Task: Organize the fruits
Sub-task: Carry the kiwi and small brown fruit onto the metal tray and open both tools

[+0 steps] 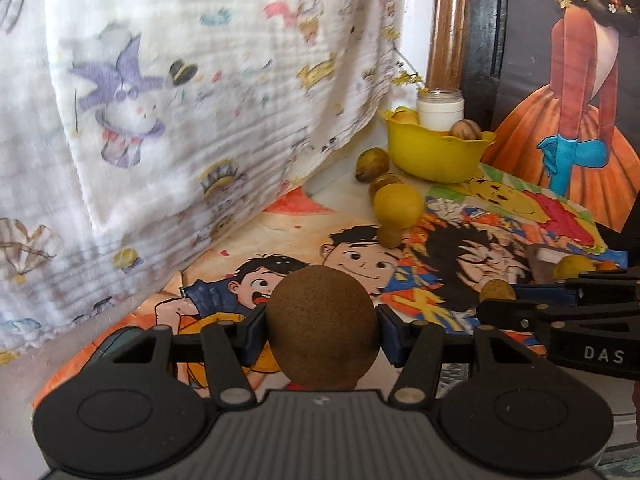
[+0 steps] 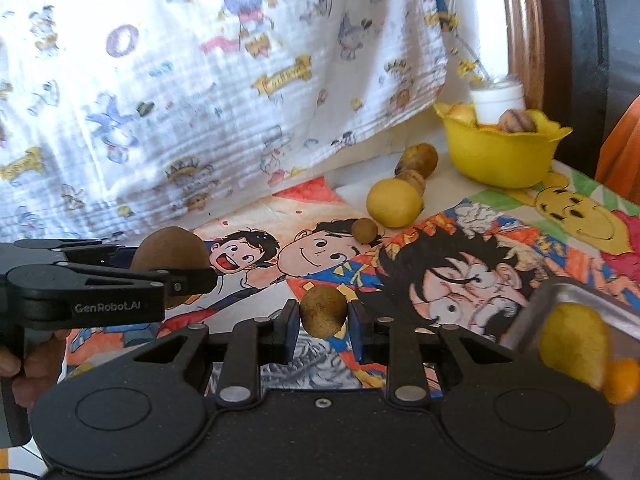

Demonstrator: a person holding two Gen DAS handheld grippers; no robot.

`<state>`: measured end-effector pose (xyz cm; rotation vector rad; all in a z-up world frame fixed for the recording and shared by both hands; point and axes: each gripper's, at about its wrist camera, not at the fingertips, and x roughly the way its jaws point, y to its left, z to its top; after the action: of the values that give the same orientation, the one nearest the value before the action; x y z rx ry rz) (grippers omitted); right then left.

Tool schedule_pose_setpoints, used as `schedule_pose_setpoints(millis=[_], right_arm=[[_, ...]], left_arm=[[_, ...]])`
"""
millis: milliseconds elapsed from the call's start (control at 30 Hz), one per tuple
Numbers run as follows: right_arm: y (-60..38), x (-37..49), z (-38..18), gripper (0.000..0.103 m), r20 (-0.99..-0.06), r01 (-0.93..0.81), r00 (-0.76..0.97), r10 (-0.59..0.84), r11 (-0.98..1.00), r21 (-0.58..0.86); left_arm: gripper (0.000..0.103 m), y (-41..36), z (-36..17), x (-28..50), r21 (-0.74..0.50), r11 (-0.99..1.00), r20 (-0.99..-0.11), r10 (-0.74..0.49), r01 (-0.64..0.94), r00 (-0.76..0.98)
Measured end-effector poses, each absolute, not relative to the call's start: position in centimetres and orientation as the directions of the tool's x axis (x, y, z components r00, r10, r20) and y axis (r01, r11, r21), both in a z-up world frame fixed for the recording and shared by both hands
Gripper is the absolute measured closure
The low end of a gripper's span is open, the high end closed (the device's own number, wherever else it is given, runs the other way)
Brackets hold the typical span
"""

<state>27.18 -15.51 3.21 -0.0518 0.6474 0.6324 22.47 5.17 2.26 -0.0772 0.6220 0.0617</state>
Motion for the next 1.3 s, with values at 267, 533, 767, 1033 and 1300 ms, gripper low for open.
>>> schedule_pose_setpoints(millis=[267, 533, 767, 1033, 1300], right_arm=[[-19.9, 23.4, 5.1, 0.075, -0.531, -0.547, 0.666, 0.524, 0.827, 0.130], [-25.1, 20.5, 5.5, 0.075, -0.517, -0.504, 0.703, 0.489, 0.855, 0.122], [-29.5, 19.3, 4.9, 0.075, -0.509, -0.444, 0.741, 0.439, 0.888, 0.119], [-33.4, 19.9, 2.7, 0.075, -0.526, -0.362, 0.763, 0.376, 0.922, 0.135], [-35.2, 22.2, 0.8, 0.075, -0.539, -0.305, 0.768, 0.346, 0.938, 0.167]], left_arm=[[0.042, 1.8, 4.0, 20.3, -0.061, 0.997, -0.559, -0.004, -0.036, 0.829], [0.042, -2.7, 3.9, 18.9, -0.093, 0.995, -0.551, -0.083, 0.038, 0.830], [0.042, -6.5, 2.7, 18.7, -0.107, 0.988, -0.566, -0.155, 0.114, 0.809], [0.042, -10.1, 1.9, 18.8, -0.096, 0.977, -0.568, -0.213, 0.193, 0.795], [0.042, -12.6, 0.8, 19.8, -0.088, 0.962, -0.586, -0.260, 0.259, 0.767]])
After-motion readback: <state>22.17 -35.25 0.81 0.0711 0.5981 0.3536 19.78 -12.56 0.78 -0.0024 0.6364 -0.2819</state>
